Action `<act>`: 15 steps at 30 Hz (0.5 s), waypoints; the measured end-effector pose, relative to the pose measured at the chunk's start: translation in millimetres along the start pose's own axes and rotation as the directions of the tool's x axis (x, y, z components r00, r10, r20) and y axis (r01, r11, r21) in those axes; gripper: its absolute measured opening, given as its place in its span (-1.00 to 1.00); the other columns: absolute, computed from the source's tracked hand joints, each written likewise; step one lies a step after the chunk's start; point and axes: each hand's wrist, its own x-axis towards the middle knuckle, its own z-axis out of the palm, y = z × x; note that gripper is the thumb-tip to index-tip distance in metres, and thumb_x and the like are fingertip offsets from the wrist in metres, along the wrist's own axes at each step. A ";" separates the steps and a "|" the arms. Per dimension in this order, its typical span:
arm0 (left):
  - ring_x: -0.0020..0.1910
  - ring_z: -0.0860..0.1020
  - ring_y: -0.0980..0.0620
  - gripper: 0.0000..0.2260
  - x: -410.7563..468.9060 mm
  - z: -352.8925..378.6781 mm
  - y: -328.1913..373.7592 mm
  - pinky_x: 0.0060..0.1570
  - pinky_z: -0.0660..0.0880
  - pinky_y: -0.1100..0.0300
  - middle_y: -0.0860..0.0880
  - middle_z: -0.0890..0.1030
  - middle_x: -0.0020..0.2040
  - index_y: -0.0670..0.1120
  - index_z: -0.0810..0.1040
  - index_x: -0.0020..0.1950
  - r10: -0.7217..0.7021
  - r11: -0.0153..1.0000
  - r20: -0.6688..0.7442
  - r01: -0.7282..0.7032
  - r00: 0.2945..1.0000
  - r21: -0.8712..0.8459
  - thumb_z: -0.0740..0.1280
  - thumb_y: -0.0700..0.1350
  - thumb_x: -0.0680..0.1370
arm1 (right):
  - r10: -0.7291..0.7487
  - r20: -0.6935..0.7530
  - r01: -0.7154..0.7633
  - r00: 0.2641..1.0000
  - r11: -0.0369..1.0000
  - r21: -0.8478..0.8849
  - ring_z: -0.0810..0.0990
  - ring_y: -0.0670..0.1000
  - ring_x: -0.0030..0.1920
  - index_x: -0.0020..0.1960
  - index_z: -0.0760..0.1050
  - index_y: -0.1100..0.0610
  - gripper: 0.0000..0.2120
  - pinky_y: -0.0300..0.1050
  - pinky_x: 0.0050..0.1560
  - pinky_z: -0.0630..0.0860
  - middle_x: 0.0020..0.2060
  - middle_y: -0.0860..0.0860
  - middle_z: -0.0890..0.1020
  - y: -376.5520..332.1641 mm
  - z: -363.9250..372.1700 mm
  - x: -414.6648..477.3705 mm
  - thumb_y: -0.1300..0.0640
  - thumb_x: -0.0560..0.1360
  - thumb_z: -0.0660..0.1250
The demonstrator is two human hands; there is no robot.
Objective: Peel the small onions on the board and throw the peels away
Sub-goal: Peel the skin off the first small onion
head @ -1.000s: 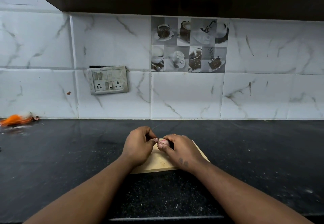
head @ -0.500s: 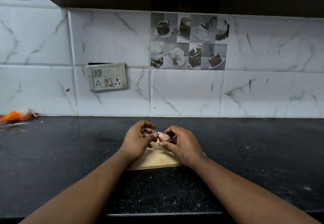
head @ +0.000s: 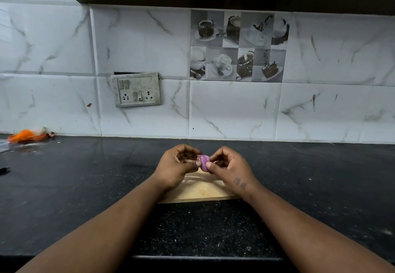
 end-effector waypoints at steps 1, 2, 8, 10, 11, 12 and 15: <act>-0.08 0.67 -0.06 -0.75 0.5 0.3 -0.4 0.02 0.66 0.08 -0.18 0.70 -0.05 -0.19 0.62 0.08 0.001 1.000 0.004 -0.001 1.000 -0.016 0.47 -0.43 0.47 | 0.005 0.003 -0.005 1.000 1.000 -0.007 0.72 0.05 -0.11 -0.06 0.58 0.04 -0.81 0.18 0.04 0.68 -0.12 0.01 0.73 0.2 -0.2 -0.1 0.10 0.43 0.58; -0.07 0.68 -0.07 -0.74 0.5 0.7 0.0 0.03 0.66 0.08 -0.18 0.70 -0.05 -0.22 0.61 0.11 0.000 0.999 0.005 0.000 1.000 -0.037 0.46 -0.44 0.48 | 0.017 0.014 -0.017 1.000 1.000 0.001 0.71 0.04 -0.14 -0.01 0.58 0.04 -0.76 0.15 0.02 0.69 -0.10 0.01 0.71 -1.4 -0.4 -0.8 0.15 0.41 0.59; -0.11 0.72 -0.07 -0.94 -4.0 0.2 2.2 -0.02 0.68 0.09 -0.19 0.74 -0.09 -0.19 0.69 -0.03 -0.005 0.998 -0.025 0.006 1.000 0.067 0.46 -0.31 0.53 | 0.041 0.083 -0.047 0.996 0.996 0.071 0.77 0.13 -0.11 0.03 0.67 0.11 -0.74 0.19 -0.03 0.71 -0.11 0.10 0.74 -5.0 0.1 -3.2 0.30 0.39 0.59; -0.15 0.71 -0.03 -0.93 -6.1 1.8 4.3 -0.06 0.69 0.10 -0.14 0.75 -0.14 -0.13 0.72 -0.08 0.028 0.985 -0.032 -0.022 0.999 0.171 0.47 -0.28 0.54 | 0.038 0.083 -0.043 0.996 0.997 0.059 0.77 0.10 -0.13 0.01 0.68 0.11 -0.77 0.17 -0.03 0.72 -0.14 0.07 0.75 -6.0 -1.4 -4.7 0.27 0.40 0.60; -0.16 0.71 -0.03 -0.91 -7.0 2.8 4.9 -0.08 0.69 0.11 -0.12 0.74 -0.16 -0.11 0.72 -0.10 0.040 0.977 -0.039 -0.031 0.998 0.209 0.47 -0.27 0.54 | 0.034 0.083 -0.038 0.996 0.998 0.046 0.77 0.09 -0.14 0.00 0.67 0.11 -0.78 0.16 -0.03 0.72 -0.15 0.07 0.75 -6.2 -1.4 -5.9 0.26 0.40 0.60; -0.17 0.71 -0.04 -0.90 -8.1 4.2 6.5 -0.09 0.70 0.09 -0.10 0.74 -0.18 -0.09 0.72 -0.12 0.052 0.968 -0.048 -0.038 0.998 0.246 0.48 -0.27 0.54 | 0.029 0.084 -0.032 0.996 0.999 0.037 0.77 0.10 -0.14 0.00 0.67 0.11 -0.79 0.16 -0.03 0.72 -0.16 0.07 0.75 -7.1 -1.7 -7.4 0.25 0.41 0.59; -0.22 0.72 -0.02 -0.95 -8.4 4.7 7.7 -0.12 0.69 0.04 -0.02 0.74 -0.25 -0.05 0.74 -0.13 0.133 0.892 -0.062 -0.092 0.989 0.443 0.51 -0.18 0.52 | 0.007 0.074 -0.008 0.997 1.000 0.011 0.76 0.13 -0.13 0.00 0.67 0.12 -0.81 0.17 -0.02 0.71 -0.16 0.07 0.76 -8.0 -0.4 -11.3 0.26 0.42 0.58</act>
